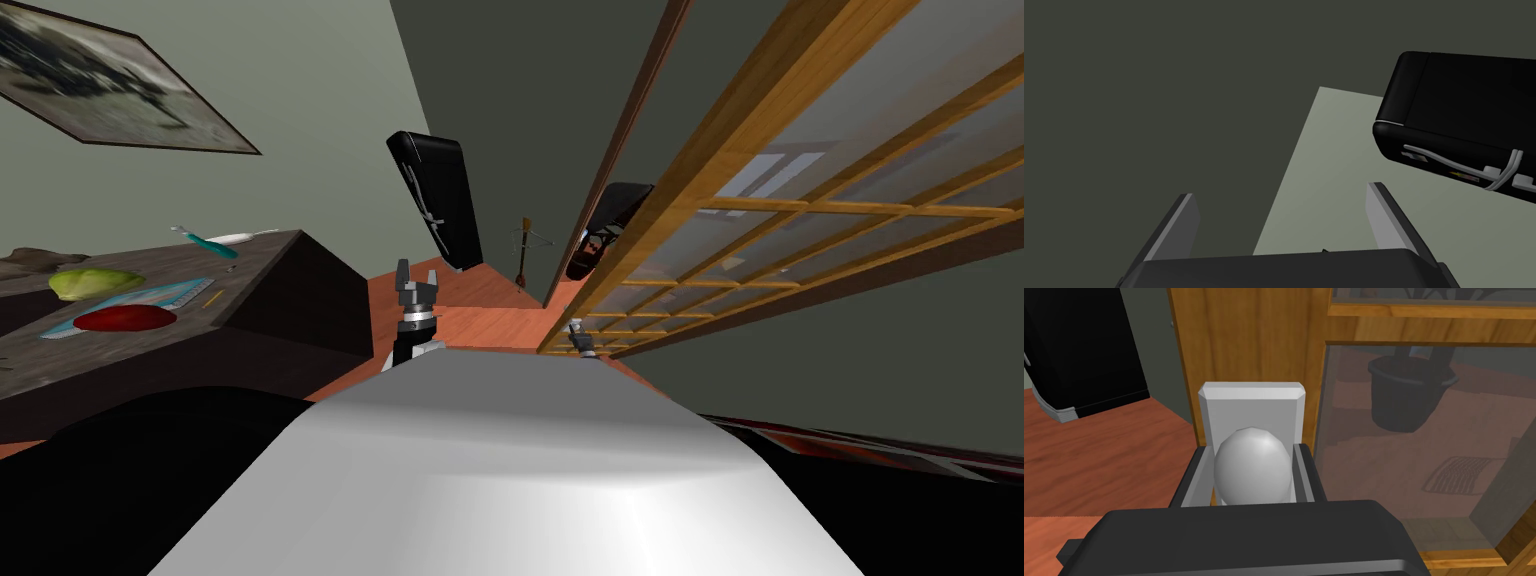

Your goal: Pull the door open

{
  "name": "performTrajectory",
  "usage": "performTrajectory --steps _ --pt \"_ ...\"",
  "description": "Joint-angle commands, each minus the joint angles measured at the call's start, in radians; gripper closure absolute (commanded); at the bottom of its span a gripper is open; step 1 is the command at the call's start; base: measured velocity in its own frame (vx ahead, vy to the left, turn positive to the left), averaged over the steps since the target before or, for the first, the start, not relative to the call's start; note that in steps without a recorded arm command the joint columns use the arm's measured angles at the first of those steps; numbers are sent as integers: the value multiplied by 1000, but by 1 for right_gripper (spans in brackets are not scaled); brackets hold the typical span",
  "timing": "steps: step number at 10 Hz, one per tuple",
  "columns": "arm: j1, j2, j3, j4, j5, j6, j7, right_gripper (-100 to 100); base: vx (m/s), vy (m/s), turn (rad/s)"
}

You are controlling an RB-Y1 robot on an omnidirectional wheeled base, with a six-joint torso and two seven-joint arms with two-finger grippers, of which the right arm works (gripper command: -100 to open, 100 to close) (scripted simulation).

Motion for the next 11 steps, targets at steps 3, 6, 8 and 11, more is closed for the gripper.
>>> performTrajectory --steps 3,6,8,11 --pt "38 -35 59 -16 42 -61 -51 100 -70 -57 -70" --pt "42 -37 71 4 54 -94 -52 100 -13 -1 -74" --pt "63 -54 94 5 73 -138 -61 100 -3 7 -91" --pt "89 -73 121 6 97 -190 -73 100 -13 -18 -87"
